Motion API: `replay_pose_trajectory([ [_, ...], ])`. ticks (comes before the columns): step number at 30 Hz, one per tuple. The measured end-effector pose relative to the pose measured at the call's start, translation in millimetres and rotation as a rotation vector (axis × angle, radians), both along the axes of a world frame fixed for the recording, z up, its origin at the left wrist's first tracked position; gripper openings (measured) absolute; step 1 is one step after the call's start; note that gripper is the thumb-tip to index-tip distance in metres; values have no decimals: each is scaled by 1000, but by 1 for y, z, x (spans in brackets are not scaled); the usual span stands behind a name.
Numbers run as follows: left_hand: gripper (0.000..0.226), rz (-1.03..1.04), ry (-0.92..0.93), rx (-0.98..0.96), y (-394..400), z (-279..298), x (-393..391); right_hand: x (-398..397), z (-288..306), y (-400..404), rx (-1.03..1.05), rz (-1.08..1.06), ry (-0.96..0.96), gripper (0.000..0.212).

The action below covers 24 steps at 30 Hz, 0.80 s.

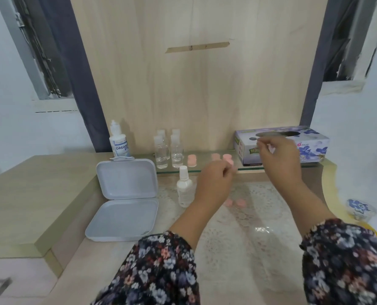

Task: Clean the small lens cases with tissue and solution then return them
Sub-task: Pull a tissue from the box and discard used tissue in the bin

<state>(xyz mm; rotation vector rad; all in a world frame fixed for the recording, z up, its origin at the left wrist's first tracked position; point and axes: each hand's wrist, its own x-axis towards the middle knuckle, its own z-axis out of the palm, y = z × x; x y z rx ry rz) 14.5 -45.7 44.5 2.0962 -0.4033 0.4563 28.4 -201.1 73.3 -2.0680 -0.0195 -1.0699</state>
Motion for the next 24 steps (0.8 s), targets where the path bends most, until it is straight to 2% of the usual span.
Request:
replay_pose_trajectory([
  [2, 20, -21, -67, 9, -18, 16, 14, 21, 10, -14, -92, -87, 22, 25],
  [5, 26, -53, -137, 8, -39, 34, 31, 46, 28, -30, -99, -131, 160, 28],
  [8, 26, -85, -110, 40, -51, 35, 48, 75, 44, -43, -170, -159, 467, 16],
  [11, 26, -55, -85, 68, -56, 29, 58, 97, 47, -51, -294, -173, 725, 37],
  [17, 24, -23, -93, 16, -60, 27, 62, 116, 39, -60, -366, -213, 801, 46],
  [24, 23, -9, -117, -25, -61, 22, 68, 126, 33, -63, -341, -245, 728, 34],
])
